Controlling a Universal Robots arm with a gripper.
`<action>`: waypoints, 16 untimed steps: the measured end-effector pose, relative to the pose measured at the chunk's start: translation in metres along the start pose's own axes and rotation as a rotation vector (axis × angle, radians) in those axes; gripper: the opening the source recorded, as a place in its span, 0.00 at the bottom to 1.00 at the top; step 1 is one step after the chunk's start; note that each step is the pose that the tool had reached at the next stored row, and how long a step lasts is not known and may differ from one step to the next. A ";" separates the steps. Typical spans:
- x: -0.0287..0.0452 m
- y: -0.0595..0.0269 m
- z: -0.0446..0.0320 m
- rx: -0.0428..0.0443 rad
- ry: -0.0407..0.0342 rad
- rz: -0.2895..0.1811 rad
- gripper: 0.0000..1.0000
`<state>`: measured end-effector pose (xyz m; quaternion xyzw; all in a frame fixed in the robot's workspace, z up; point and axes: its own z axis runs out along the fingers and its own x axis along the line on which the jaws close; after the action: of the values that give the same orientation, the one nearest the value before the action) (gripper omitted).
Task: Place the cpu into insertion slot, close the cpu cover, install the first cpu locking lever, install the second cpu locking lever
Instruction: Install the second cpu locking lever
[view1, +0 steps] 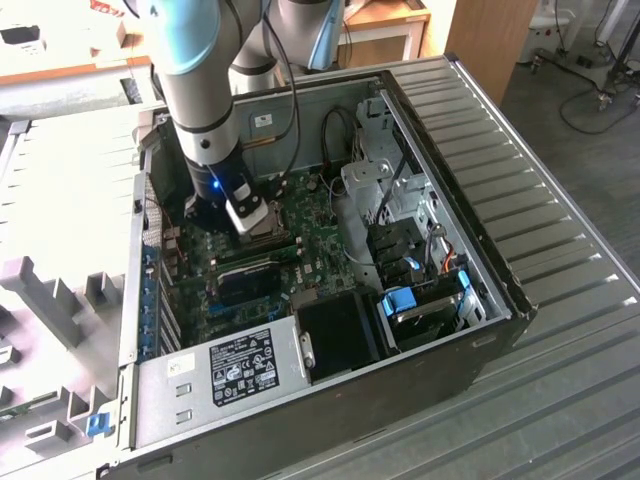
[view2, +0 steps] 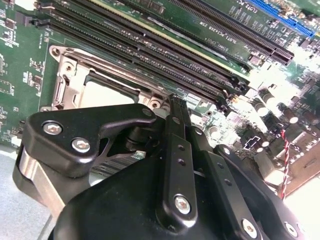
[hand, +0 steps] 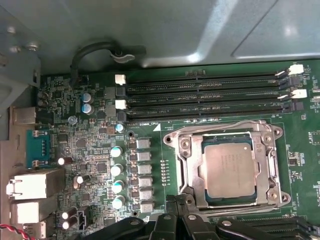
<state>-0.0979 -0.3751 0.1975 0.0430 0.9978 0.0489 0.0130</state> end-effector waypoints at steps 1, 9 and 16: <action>0.0005 -0.0001 0.0002 -0.0001 0.0001 0.000 0.10; 0.0027 -0.0004 0.0017 -0.0016 0.0002 0.000 0.10; 0.0034 -0.0007 0.0024 -0.0022 0.0003 0.000 0.10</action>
<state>-0.1013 -0.3753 0.1949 0.0431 0.9977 0.0500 0.0129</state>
